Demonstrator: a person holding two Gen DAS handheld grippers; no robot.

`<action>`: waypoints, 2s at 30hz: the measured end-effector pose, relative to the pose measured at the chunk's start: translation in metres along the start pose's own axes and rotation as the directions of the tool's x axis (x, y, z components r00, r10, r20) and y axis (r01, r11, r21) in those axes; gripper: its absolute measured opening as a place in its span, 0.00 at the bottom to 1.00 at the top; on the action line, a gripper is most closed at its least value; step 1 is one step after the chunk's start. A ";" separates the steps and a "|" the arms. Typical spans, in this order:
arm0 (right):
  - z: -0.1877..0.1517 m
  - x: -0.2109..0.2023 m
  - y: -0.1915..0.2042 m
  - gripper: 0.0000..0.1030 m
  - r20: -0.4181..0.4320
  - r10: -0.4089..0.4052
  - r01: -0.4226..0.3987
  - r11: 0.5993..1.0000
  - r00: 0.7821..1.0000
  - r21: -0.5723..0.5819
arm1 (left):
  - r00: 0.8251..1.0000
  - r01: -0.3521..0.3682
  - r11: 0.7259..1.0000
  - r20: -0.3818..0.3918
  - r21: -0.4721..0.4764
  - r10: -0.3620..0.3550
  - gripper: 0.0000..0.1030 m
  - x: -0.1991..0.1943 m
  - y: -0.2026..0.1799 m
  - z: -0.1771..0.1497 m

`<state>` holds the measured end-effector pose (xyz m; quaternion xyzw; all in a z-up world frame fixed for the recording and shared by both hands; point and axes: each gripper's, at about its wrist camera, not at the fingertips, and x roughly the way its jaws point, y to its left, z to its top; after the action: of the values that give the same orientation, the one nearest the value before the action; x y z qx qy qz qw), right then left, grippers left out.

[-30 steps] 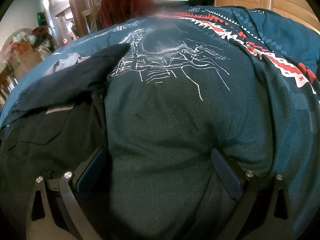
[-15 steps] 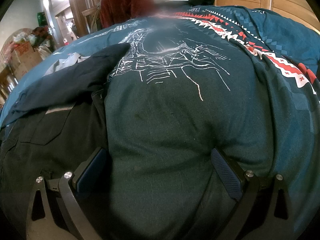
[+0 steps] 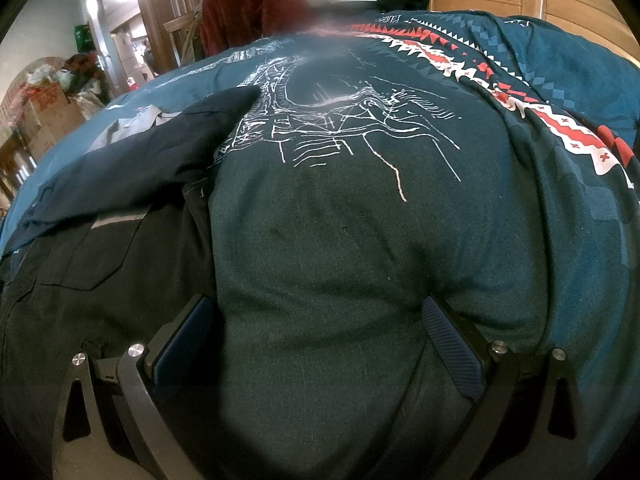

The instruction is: Fold large clothes

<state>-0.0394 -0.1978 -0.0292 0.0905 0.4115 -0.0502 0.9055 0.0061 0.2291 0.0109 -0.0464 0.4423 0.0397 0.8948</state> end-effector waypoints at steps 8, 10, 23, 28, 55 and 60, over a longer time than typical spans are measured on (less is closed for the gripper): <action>0.000 0.000 0.000 1.00 0.000 0.000 0.000 1.000 1.000 0.000 | 1.000 0.001 1.000 0.000 0.001 -0.001 1.00 0.000 -0.001 0.000; 0.000 0.000 0.000 1.00 -0.001 0.000 0.000 1.000 1.000 0.000 | 1.000 0.000 1.000 0.000 0.001 0.000 1.00 0.000 -0.001 0.000; 0.001 0.000 0.001 1.00 -0.006 -0.006 0.006 1.000 1.000 -0.005 | 1.000 0.001 1.000 -0.001 0.001 -0.001 1.00 0.000 -0.001 0.000; 0.003 -0.003 0.009 1.00 -0.045 -0.033 0.031 0.999 0.998 -0.036 | 1.000 0.018 1.000 -0.014 -0.008 -0.018 1.00 -0.004 0.000 0.003; -0.129 -0.107 0.028 0.91 -0.419 0.324 -0.330 0.942 0.848 0.062 | 0.990 0.103 0.950 0.120 -0.295 -0.070 0.99 -0.142 0.148 -0.086; -0.135 -0.096 0.029 0.91 -0.445 0.320 -0.324 0.944 0.836 0.071 | 0.986 0.131 0.954 0.136 -0.269 -0.097 0.99 -0.150 0.144 -0.081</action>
<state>-0.1967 -0.1400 -0.0403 0.1641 0.5891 0.1266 0.7811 -0.1644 0.3582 0.0744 -0.1941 0.3736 0.0522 0.9056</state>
